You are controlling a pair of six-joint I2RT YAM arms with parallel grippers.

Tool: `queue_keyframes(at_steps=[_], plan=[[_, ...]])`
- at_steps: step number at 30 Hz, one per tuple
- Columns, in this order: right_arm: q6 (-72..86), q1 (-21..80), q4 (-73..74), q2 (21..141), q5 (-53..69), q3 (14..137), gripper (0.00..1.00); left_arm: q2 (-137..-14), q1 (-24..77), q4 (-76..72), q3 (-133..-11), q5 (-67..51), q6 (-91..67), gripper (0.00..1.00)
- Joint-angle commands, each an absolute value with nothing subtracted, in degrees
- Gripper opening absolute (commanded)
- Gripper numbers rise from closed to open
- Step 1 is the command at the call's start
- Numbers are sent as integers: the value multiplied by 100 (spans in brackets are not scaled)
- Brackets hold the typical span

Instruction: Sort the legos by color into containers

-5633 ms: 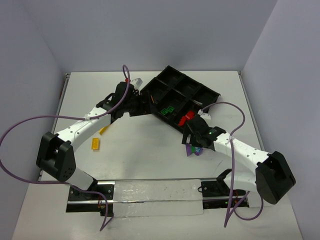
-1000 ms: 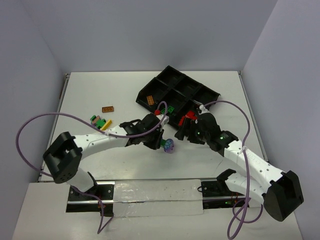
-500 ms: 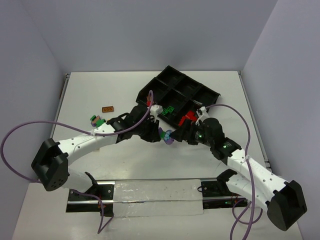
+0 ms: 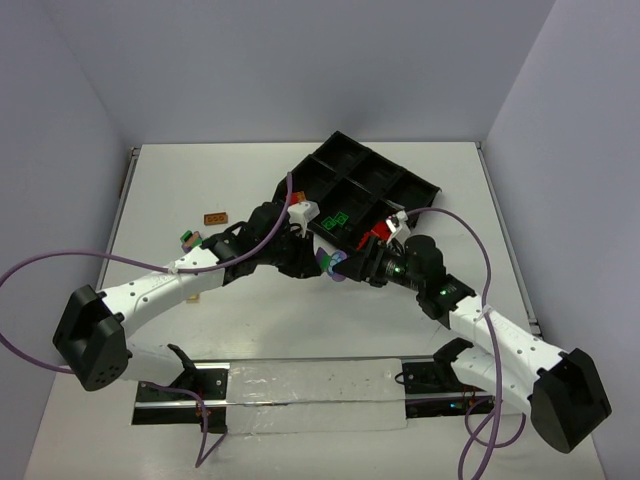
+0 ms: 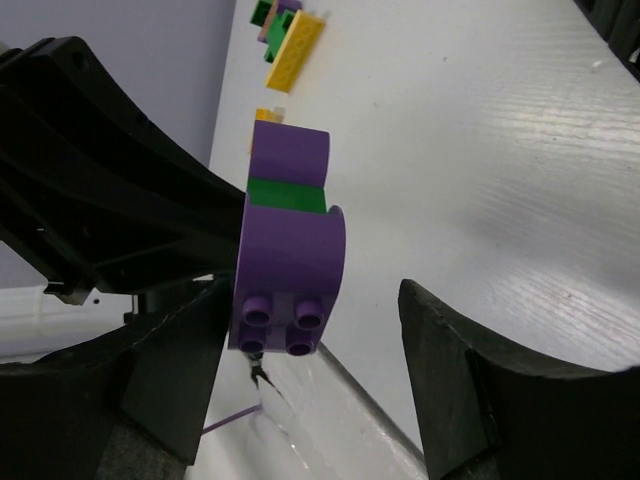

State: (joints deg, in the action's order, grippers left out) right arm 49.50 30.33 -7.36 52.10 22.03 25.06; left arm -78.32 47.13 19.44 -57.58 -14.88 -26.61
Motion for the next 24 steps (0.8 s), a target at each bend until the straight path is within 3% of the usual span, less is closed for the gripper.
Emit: queue_keyframes(at_steps=[1,5,8,24], plan=[[5095,3006,-1389,5347,2470,2558,68,-7661,4685,1643,-5739,-1661,-2693,0],[5141,2997,-1366,5242,2377,2527,39,-7624,4649,1683,-5731,-1582,-2681,0],[5081,2988,-1153,5021,2225,2522,3,-7585,4589,1714,-5687,-1547,-2663,0],[4741,2733,-269,4424,2003,2680,0,-7327,3756,1594,-5526,-1825,-2719,0]])
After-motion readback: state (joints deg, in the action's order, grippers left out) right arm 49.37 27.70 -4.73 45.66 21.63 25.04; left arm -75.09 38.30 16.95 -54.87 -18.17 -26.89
